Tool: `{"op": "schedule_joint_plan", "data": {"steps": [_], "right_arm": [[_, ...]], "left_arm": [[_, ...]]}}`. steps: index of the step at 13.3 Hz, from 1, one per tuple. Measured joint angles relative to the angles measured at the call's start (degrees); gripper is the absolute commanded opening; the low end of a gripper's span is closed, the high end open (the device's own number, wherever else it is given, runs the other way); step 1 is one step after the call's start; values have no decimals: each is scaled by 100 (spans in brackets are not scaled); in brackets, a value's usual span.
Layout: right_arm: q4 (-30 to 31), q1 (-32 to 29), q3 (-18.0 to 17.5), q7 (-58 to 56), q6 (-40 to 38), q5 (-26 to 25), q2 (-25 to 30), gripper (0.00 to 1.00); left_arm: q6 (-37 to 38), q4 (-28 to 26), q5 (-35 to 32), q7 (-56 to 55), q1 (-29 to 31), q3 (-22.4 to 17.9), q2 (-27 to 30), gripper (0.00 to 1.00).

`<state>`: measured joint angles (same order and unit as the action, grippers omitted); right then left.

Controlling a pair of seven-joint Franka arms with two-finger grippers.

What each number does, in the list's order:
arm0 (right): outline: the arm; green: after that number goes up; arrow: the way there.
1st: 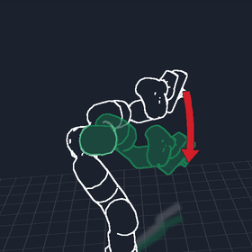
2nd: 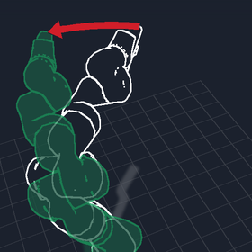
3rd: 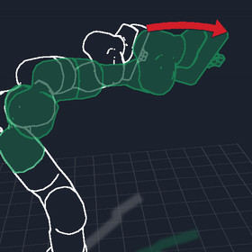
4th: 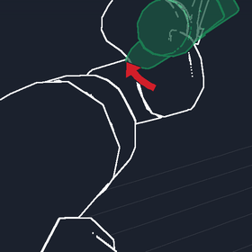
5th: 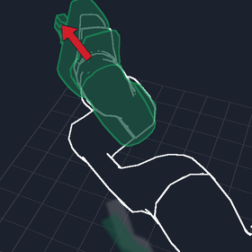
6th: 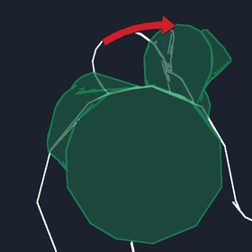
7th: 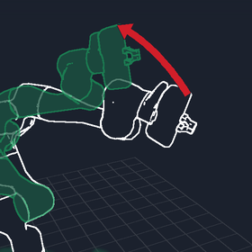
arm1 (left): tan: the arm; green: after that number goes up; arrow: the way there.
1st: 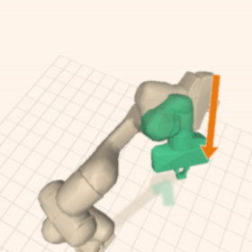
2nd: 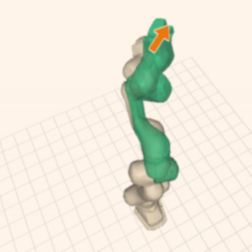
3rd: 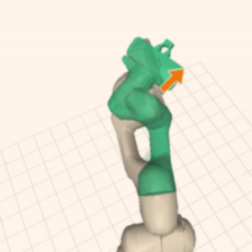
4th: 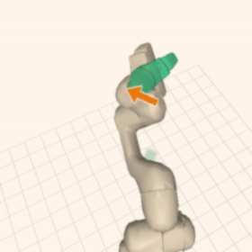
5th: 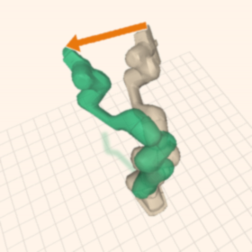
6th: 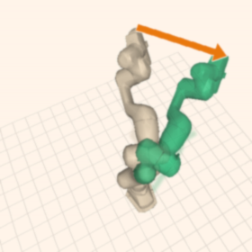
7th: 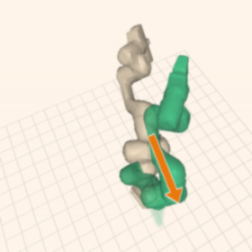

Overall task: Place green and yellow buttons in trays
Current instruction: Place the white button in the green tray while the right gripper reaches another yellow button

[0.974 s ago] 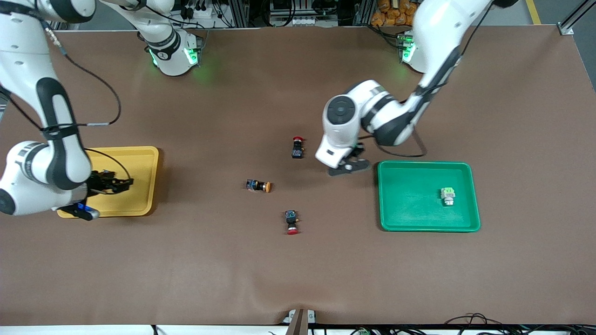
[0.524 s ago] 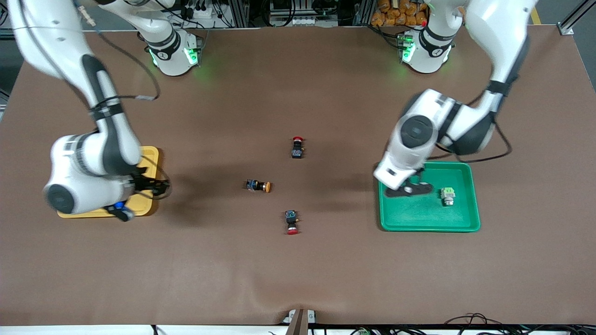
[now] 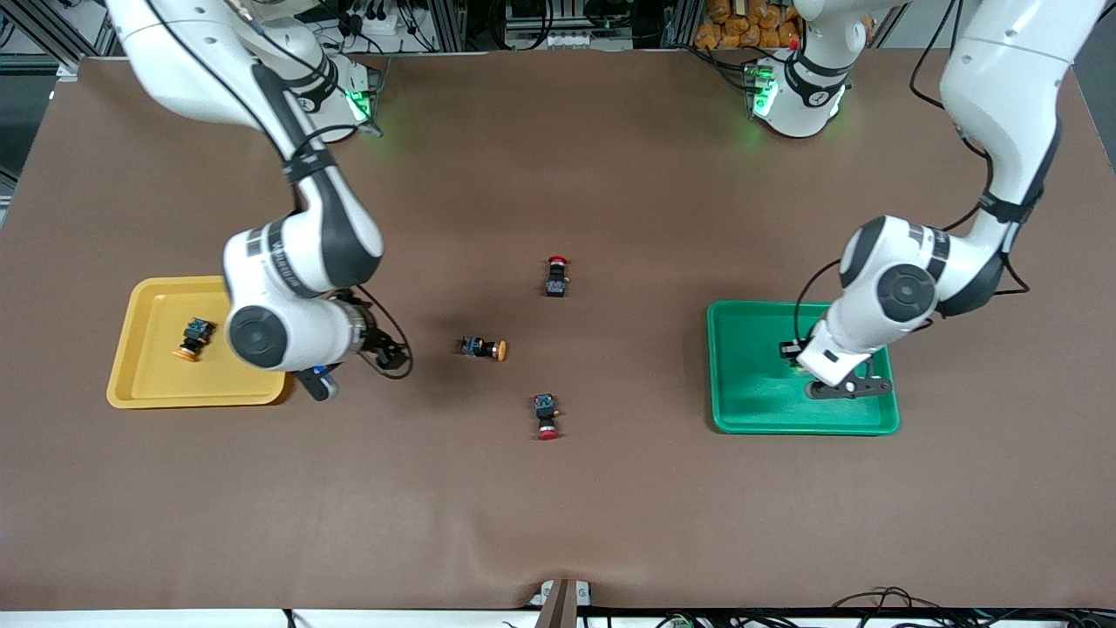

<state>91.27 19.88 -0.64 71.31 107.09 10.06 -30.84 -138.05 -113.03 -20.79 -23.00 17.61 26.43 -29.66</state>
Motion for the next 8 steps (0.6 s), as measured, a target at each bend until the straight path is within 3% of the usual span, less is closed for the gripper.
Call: {"op": "schedule_joint_plan", "data": {"steps": [5, 8], "right_arm": [[-2, 665, 8, 1051, 937, 0, -416, 100], [-6, 767, 11, 1228, 1309, 0, -633, 100]], "left_arm": [[-31, 155, 0, 196, 232, 37, 163, 100], [185, 212, 0, 196, 239, 40, 607, 100]]}}
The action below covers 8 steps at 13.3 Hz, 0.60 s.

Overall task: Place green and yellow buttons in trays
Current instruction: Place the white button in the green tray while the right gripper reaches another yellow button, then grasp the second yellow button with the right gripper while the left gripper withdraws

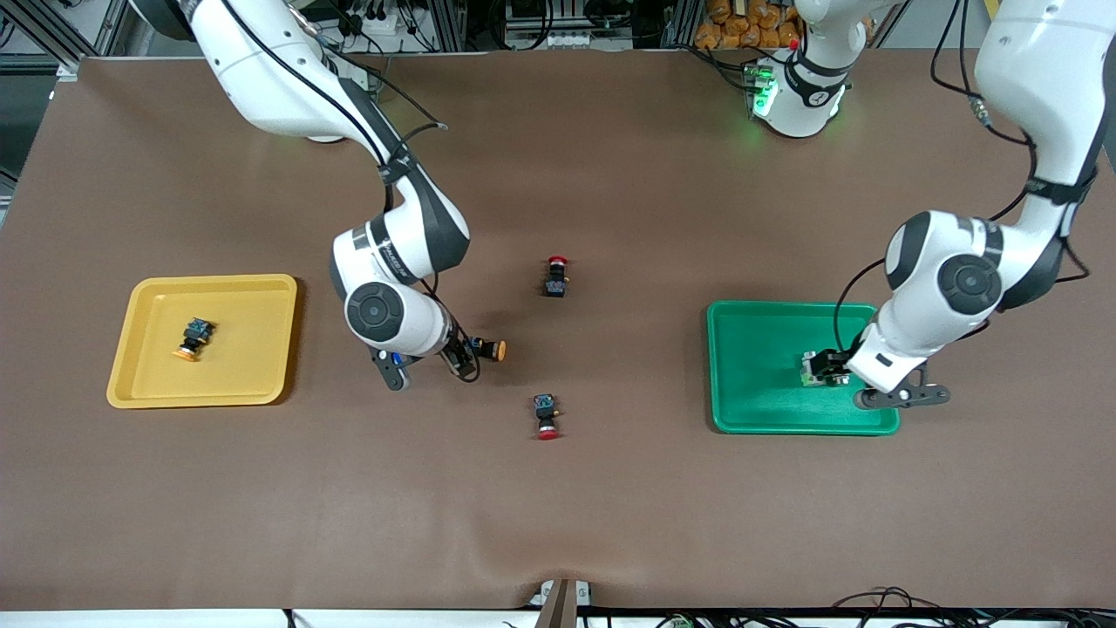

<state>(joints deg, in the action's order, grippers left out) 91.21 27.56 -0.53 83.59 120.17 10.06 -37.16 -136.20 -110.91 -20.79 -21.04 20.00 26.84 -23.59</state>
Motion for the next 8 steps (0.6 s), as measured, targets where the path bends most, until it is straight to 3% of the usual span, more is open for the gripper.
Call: {"op": "schedule_joint_plan", "data": {"steps": [8], "right_arm": [[-2, 232, 1, 409, 827, 2, -381, 100]], "left_arm": [[1856, 434, 641, -15, 120, 1, 1266, 100]]}}
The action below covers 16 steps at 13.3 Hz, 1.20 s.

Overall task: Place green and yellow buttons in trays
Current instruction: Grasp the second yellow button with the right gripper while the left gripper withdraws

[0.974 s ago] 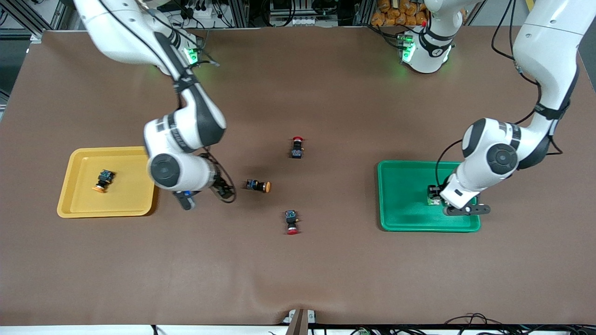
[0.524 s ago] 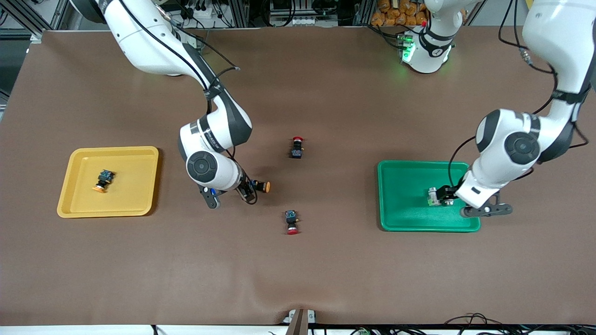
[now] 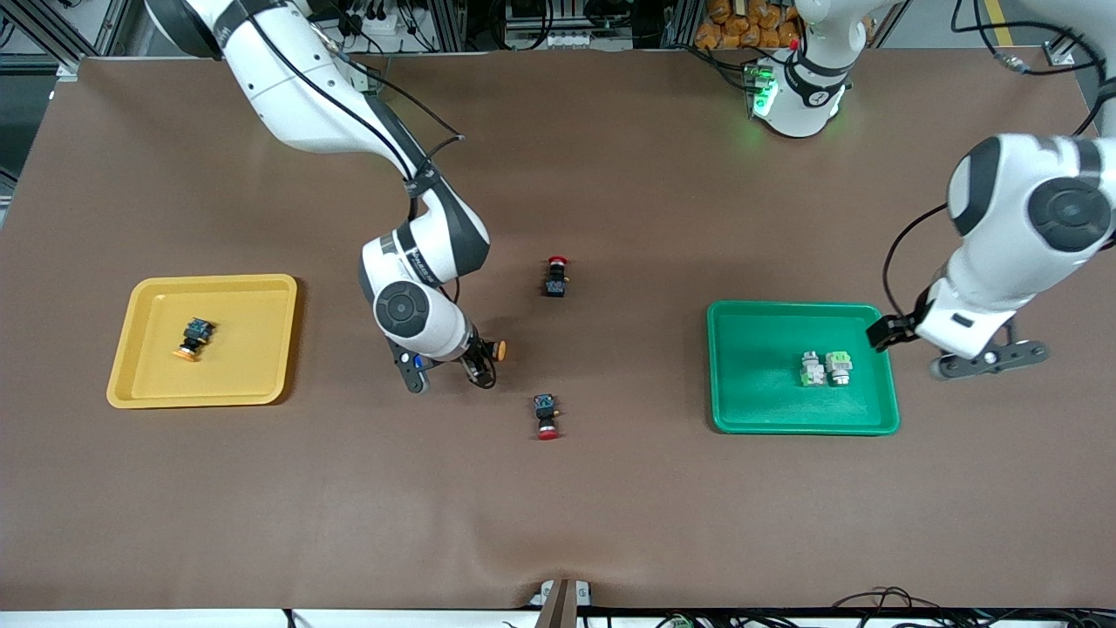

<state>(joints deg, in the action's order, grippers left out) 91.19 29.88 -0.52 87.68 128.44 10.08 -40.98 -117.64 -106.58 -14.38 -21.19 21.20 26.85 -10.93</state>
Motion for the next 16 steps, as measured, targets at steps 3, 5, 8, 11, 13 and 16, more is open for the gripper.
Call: {"op": "schedule_joint_plan", "data": {"steps": [3, 5, 8, 11, 13, 16], "right_arm": [[3, 13, 4, 40, 6, 0, -77, 100], [7, 13, 7, 53, 6, 0, -144, 100], [39, 14, 8, 56, 5, 0, -200, 59], [39, 14, 12, -116, 5, 0, -201, 0], [33, 14, 15, -310, 5, 0, -201, 0], [-22, -17, 73, -570, -315, 0, -181, 0]], "left_arm": [[802, 660, 236, -2, 13, -3, 74, 100], [1152, 1107, 539, -2, 47, -14, 78, 100], [1553, 1628, 868, -2, 144, -16, 80, 100], [1954, 2055, 922, -2, 142, 6, 81, 100], [2130, 2310, 922, -2, 140, 20, 82, 100], [2213, 2451, 922, 266, 130, 79, 116, 100]]}}
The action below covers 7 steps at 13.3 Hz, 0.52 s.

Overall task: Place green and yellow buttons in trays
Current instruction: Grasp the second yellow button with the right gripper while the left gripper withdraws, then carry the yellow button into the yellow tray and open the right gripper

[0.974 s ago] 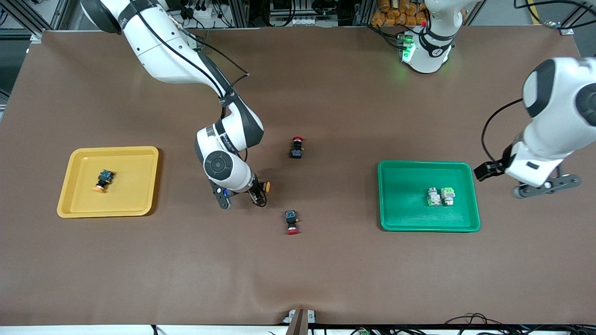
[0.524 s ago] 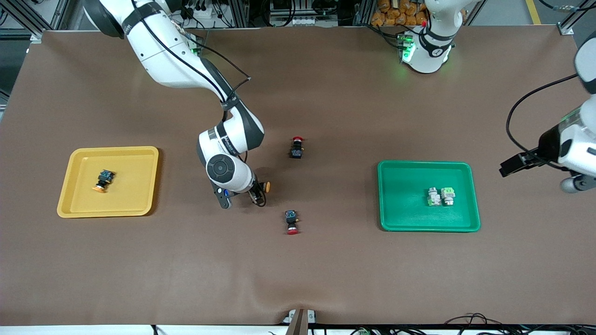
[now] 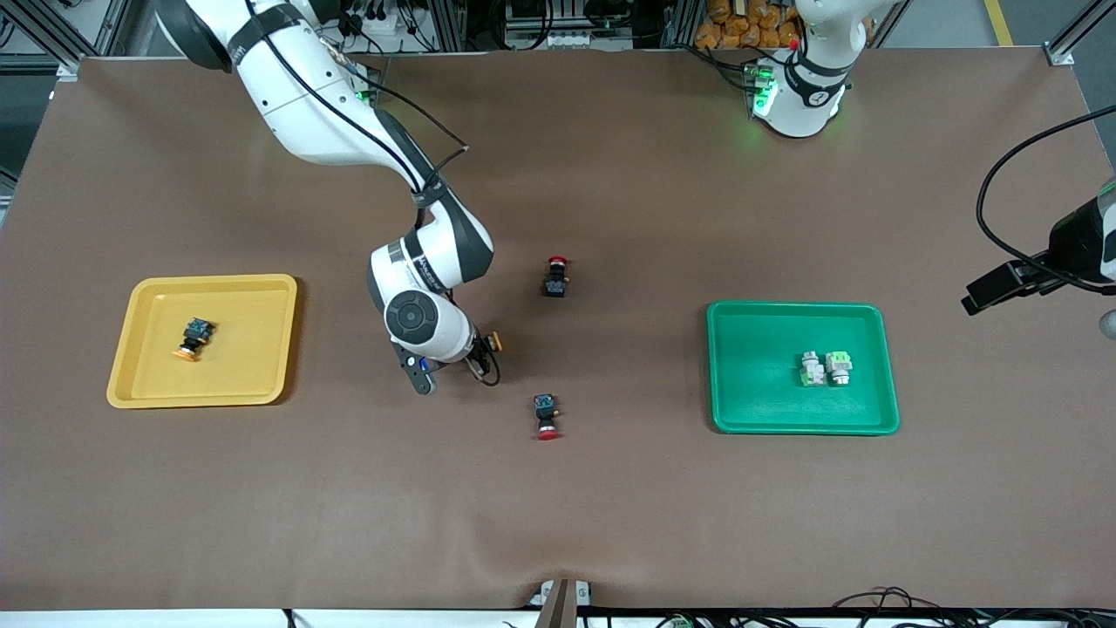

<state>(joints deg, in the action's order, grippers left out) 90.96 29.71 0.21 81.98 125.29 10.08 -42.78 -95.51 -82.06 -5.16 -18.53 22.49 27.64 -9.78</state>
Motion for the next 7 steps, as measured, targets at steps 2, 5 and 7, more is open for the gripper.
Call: {"op": "schedule_joint_plan", "data": {"steps": [2, 5, 7], "right_arm": [[-155, -187, 53, -453, -650, 0, 75, 0], [-289, -713, 76, -1447, -1504, 1, 328, 0], [-289, -1087, 101, -2285, -1927, 1, 510, 0]], "left_arm": [[48, 60, 0, 311, -2, 4, 152, 100], [196, 76, 0, 661, -140, -219, 454, 100], [477, 76, 63, 1039, -884, -1169, 628, 100]]}}
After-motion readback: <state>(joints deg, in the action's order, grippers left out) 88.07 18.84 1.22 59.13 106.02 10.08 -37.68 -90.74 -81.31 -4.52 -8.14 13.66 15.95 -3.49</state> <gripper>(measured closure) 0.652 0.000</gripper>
